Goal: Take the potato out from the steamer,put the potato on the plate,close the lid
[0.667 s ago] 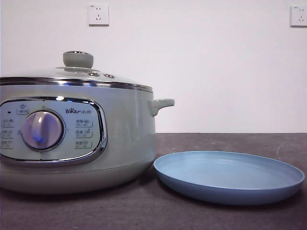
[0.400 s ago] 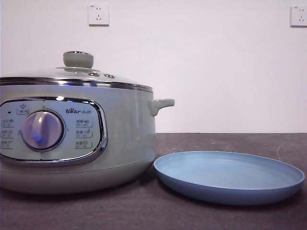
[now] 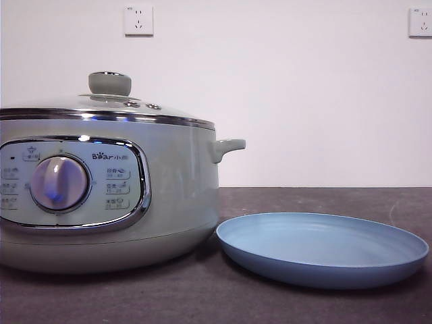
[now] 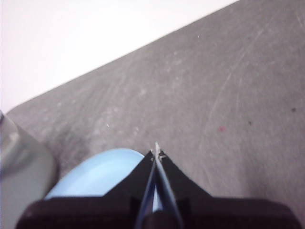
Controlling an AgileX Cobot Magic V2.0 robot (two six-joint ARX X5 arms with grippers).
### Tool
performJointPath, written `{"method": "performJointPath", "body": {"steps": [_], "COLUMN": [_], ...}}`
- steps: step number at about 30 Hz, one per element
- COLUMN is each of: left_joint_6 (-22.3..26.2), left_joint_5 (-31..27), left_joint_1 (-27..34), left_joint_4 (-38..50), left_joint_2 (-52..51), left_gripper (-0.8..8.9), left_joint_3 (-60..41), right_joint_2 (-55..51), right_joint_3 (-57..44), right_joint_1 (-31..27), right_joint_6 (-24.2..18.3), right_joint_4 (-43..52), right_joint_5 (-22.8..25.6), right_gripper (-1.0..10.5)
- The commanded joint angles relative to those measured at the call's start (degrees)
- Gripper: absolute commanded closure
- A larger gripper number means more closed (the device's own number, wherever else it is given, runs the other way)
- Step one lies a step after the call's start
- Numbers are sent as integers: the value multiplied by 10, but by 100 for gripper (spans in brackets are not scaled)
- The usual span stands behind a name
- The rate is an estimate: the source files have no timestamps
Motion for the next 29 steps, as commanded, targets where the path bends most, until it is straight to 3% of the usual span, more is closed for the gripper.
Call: {"method": "performJointPath", "body": {"steps": [1, 10, 16, 20, 29], "left_joint_6": [-12, -6, 20, 33, 65], "left_joint_5": [1, 0, 2, 7, 33], "left_joint_1": [-6, -7, -7, -7, -40], "left_joint_4": [-7, -47, -48, -57, -88], "left_joint_2": [0, 37, 102, 163, 294], "left_gripper": [819, 819, 819, 820, 820], "left_joint_3": [34, 174, 275, 344, 485], "right_joint_2": [17, 150, 225, 271, 374], "right_joint_3": [40, 197, 321, 403, 554], "right_joint_1": [1, 1, 11, 19, 32], "right_joint_6": [9, 14, -61, -100, -123], "right_joint_4": [10, 18, 18, 16, -51], "right_joint_5": [-1, -2, -22, -63, -191], "right_gripper": [957, 957, 956, 956, 956]}}
